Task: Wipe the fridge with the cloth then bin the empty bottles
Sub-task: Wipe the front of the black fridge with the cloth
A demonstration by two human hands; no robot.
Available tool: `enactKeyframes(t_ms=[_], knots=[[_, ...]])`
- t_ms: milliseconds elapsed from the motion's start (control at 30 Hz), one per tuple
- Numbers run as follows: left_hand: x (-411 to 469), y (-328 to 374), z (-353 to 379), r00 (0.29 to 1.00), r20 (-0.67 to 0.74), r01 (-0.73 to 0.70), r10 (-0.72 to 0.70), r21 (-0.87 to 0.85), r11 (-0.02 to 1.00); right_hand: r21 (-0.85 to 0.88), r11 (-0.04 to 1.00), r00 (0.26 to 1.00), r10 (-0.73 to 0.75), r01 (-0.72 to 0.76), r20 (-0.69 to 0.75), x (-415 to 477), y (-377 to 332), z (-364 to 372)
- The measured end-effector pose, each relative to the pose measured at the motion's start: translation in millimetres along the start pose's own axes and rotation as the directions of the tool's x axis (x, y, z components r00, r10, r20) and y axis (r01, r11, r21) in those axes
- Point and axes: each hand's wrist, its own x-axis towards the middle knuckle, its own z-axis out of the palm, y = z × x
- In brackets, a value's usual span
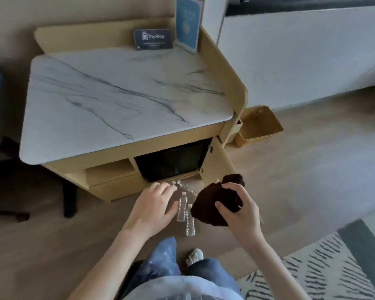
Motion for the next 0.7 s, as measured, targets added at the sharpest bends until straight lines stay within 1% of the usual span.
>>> enactKeyframes(t_ms=[67,133,233,333,500,600,700], knots=[[0,-4,-1,0.998,-0.009,0.059,-0.059,-0.010,0.998,-0.018,1.000,0.997,-0.019,0.021,0.081,21,0,6],[0,-13,1,0.994,-0.009,0.113,-0.113,-0.018,0.993,-0.023,0.999,0.992,-0.039,0.042,0.122,37,1,18],[2,-38,15,0.983,0.021,0.182,-0.182,-0.025,0.983,-0.016,0.999,0.988,-0.025,0.028,0.151,58,11,49],[8,-80,47,0.978,0.038,0.205,-0.205,-0.010,0.979,-0.007,1.000,0.989,-0.008,0.009,0.149,79,40,93],[34,-171,145,0.979,0.011,0.205,-0.205,-0.011,0.979,-0.019,1.000,0.986,-0.002,0.005,0.168,126,131,187],[57,-225,222,0.984,-0.050,0.173,-0.173,0.005,0.985,-0.030,0.999,0.984,-0.022,0.028,0.175,158,206,249],[83,-269,299,0.986,-0.104,0.132,-0.129,0.026,0.991,-0.017,0.998,0.987,-0.049,0.053,0.154,192,281,302]])
